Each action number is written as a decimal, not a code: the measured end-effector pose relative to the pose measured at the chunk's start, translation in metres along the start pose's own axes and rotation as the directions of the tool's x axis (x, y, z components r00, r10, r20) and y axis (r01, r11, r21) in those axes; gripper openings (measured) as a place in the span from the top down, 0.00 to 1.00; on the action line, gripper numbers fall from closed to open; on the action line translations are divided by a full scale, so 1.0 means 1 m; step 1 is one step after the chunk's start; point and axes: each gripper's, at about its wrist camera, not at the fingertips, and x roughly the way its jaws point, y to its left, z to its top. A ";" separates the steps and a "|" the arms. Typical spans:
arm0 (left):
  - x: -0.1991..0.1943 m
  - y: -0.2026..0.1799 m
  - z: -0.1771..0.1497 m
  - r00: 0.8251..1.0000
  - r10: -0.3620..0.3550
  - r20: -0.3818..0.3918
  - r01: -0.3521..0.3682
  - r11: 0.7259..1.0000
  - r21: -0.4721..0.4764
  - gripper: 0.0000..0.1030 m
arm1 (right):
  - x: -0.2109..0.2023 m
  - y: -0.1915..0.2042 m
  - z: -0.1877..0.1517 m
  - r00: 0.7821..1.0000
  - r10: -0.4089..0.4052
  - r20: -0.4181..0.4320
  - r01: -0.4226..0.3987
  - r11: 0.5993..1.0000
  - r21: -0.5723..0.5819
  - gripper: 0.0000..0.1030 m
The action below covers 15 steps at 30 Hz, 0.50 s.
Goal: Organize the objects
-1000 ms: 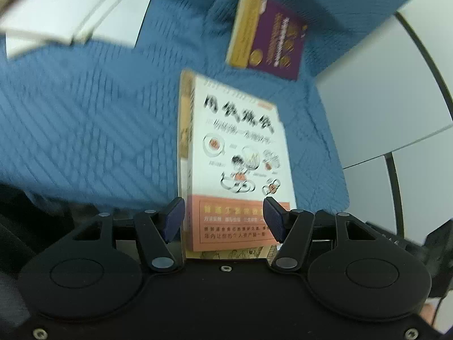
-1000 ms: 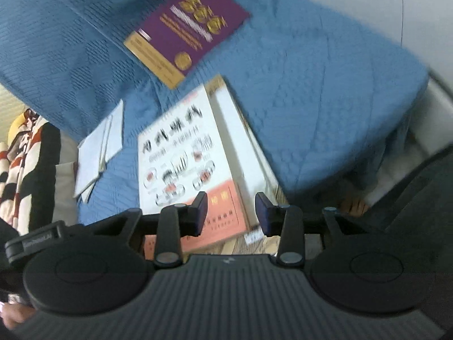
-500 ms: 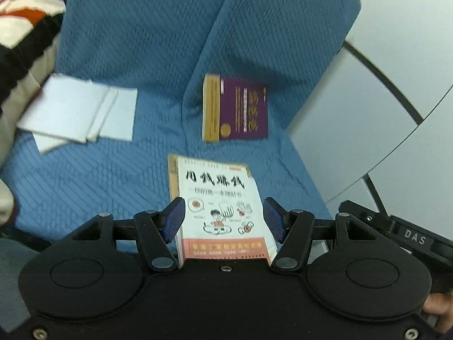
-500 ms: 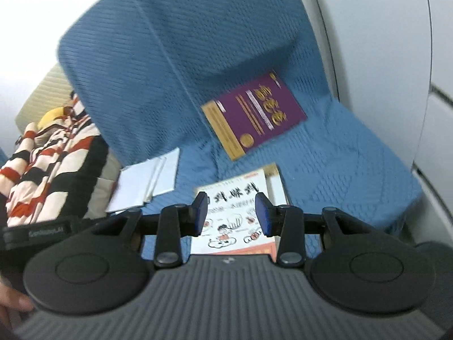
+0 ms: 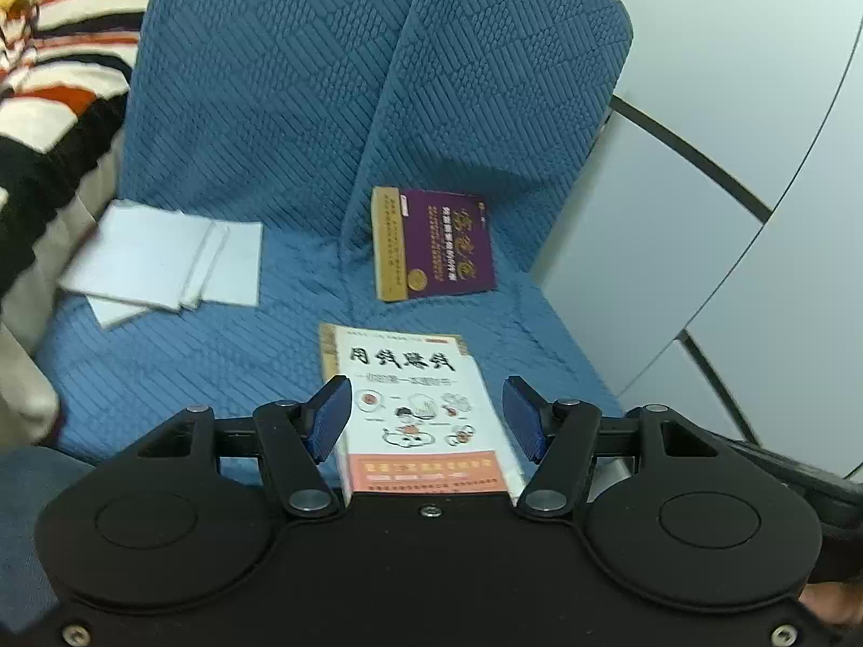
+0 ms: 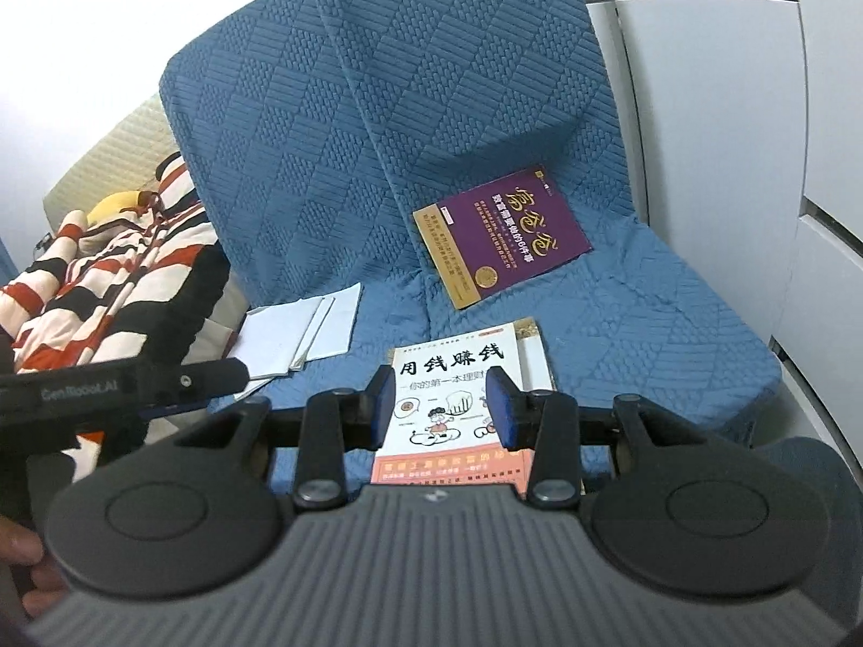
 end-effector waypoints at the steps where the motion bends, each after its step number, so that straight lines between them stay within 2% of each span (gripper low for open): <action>1: -0.001 -0.002 0.000 1.000 0.005 0.007 -0.005 1.000 0.011 0.42 | -0.001 0.001 -0.001 1.000 -0.005 0.002 0.005 1.000 0.000 0.60; 8: -0.009 -0.009 0.001 1.000 -0.009 0.028 0.008 1.000 0.029 0.40 | -0.007 0.001 0.003 0.999 -0.021 0.032 0.022 1.000 -0.009 0.60; 15: -0.005 -0.004 0.006 0.999 -0.007 0.038 0.006 1.000 0.022 0.35 | -0.001 0.004 0.001 0.999 -0.021 0.025 0.021 0.999 -0.025 0.60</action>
